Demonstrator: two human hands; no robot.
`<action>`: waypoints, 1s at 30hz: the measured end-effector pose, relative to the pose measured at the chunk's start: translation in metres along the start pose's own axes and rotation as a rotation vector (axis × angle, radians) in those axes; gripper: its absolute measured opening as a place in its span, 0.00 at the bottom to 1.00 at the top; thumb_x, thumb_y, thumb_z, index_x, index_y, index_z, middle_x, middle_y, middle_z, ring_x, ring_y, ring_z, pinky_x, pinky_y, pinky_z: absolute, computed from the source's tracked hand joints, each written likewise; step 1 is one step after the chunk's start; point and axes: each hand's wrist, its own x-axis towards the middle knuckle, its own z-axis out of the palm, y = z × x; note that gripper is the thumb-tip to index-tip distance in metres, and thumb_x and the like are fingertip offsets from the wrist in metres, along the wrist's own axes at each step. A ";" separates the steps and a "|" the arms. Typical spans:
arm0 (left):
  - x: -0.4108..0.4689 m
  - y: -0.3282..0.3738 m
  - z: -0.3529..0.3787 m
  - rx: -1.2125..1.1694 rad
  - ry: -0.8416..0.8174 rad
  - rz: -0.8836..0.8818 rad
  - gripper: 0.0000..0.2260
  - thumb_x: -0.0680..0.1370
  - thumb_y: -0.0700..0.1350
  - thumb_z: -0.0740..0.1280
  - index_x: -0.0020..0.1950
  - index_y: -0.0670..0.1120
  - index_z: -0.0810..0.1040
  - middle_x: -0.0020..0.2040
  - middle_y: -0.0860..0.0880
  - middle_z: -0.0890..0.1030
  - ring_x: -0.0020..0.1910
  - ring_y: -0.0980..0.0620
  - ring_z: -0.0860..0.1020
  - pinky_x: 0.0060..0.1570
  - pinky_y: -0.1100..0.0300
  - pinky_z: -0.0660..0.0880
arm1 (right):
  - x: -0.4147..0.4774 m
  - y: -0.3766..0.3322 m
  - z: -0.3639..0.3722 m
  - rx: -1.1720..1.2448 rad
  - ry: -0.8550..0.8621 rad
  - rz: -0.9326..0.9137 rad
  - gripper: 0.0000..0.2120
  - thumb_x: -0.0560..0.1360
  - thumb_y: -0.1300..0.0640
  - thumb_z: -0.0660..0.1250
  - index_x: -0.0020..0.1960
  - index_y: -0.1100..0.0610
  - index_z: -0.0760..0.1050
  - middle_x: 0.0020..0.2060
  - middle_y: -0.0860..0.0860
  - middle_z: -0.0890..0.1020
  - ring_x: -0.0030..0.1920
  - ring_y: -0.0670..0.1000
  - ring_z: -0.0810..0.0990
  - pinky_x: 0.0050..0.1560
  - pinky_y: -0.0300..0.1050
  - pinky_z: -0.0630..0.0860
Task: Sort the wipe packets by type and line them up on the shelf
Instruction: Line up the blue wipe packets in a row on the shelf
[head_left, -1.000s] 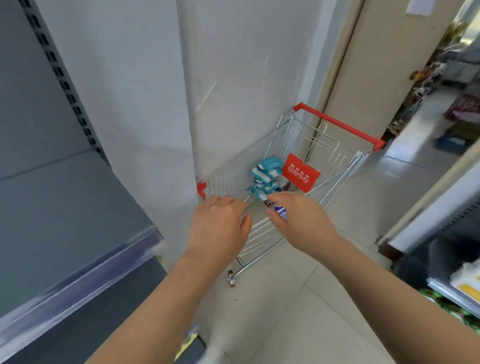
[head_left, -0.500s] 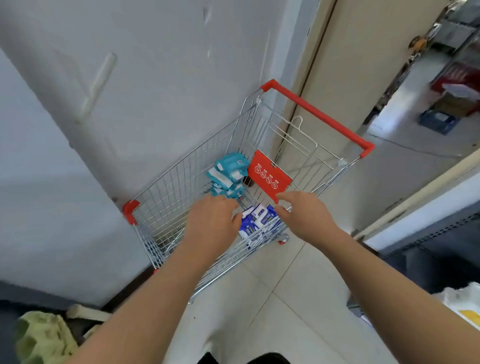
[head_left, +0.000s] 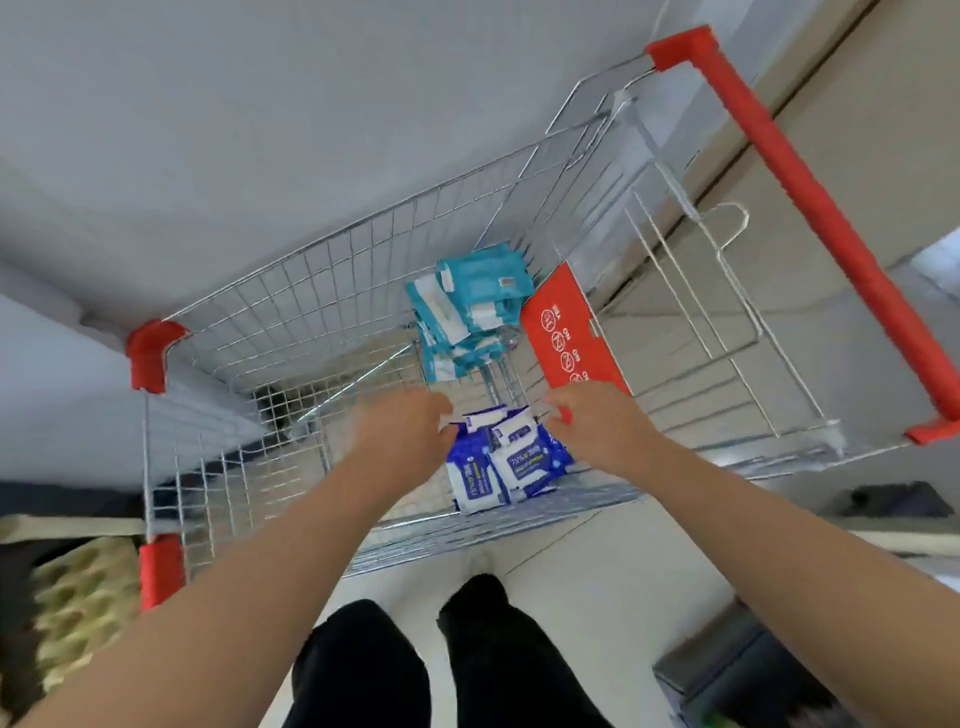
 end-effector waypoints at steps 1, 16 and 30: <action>0.012 -0.001 0.011 -0.032 -0.029 -0.040 0.13 0.80 0.52 0.61 0.62 0.52 0.77 0.60 0.51 0.79 0.59 0.49 0.76 0.59 0.53 0.73 | 0.016 0.010 0.007 0.006 -0.041 -0.033 0.12 0.78 0.54 0.61 0.55 0.60 0.78 0.50 0.56 0.81 0.52 0.57 0.78 0.52 0.51 0.75; 0.125 -0.038 0.207 -0.283 -0.361 -0.256 0.23 0.79 0.44 0.64 0.74 0.47 0.65 0.71 0.47 0.69 0.68 0.46 0.70 0.65 0.54 0.66 | 0.158 0.093 0.154 -0.114 -0.438 -0.205 0.22 0.77 0.55 0.65 0.70 0.55 0.69 0.66 0.54 0.73 0.66 0.54 0.71 0.64 0.48 0.68; 0.130 -0.073 0.226 -0.684 -0.259 -0.386 0.03 0.78 0.41 0.67 0.49 0.45 0.73 0.43 0.52 0.76 0.36 0.57 0.72 0.31 0.74 0.66 | 0.181 0.094 0.172 0.305 -0.360 -0.088 0.09 0.73 0.63 0.70 0.53 0.58 0.81 0.40 0.46 0.81 0.38 0.41 0.75 0.39 0.28 0.68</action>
